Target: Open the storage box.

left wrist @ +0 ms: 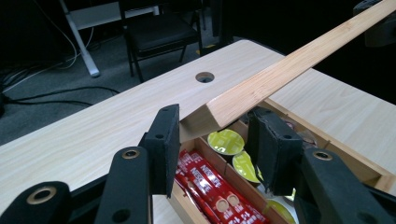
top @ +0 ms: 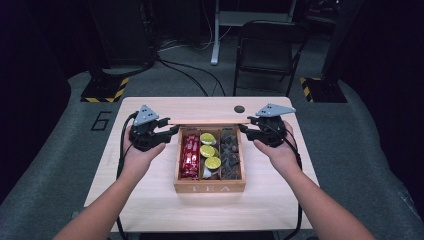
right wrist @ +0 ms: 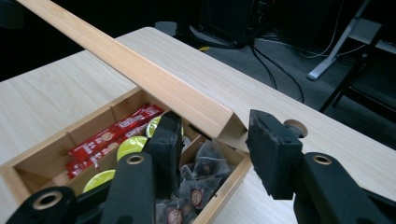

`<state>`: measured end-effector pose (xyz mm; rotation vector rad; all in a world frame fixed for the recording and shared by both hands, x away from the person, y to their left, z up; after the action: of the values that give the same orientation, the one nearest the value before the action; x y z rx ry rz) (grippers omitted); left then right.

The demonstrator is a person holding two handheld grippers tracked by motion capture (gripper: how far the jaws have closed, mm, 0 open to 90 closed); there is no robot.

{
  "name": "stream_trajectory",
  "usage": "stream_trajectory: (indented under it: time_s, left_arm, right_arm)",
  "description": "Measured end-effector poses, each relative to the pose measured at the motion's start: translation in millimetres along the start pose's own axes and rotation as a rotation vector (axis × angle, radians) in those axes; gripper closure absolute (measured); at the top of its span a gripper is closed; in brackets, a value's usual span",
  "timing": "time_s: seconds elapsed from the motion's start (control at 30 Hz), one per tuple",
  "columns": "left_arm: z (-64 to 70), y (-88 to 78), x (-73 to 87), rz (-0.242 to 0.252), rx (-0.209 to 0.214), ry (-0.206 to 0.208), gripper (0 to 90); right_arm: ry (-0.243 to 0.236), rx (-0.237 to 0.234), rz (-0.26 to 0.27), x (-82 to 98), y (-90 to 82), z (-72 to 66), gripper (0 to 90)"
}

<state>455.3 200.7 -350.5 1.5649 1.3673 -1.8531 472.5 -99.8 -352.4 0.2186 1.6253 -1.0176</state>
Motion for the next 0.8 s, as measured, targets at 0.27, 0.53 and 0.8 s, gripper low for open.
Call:
stream_trajectory:
  time_s: [0.27, 0.53, 0.8]
  left_arm:
    - [-7.0, 7.4, -10.2, 0.003, -0.013, 0.0, 56.0]
    - [-12.3, 11.8, -16.5, 0.013, -0.027, -0.013, 57.7]
    - [-20.6, 22.6, -13.8, -0.005, -0.05, -0.028, 54.0]
  right_arm:
    - [-0.019, 0.037, -0.015, -8.8, 12.1, 7.6, 54.5]
    - [-0.041, 0.049, -0.019, -17.6, 19.5, 16.9, 58.0]
    - [-0.006, 0.037, -0.011, -22.4, 21.5, 24.3, 60.4]
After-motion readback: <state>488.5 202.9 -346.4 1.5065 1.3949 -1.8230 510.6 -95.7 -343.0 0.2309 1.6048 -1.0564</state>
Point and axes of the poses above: each handheld gripper's, and its own axes: y roughly forward along the jaws, x roughly out of its underside, z roughly to its right, the point moved 5 cm from there along y, roughly forward along the jaws, and after that the axes turned 5 degrees about -x, right-handed, at the moved point
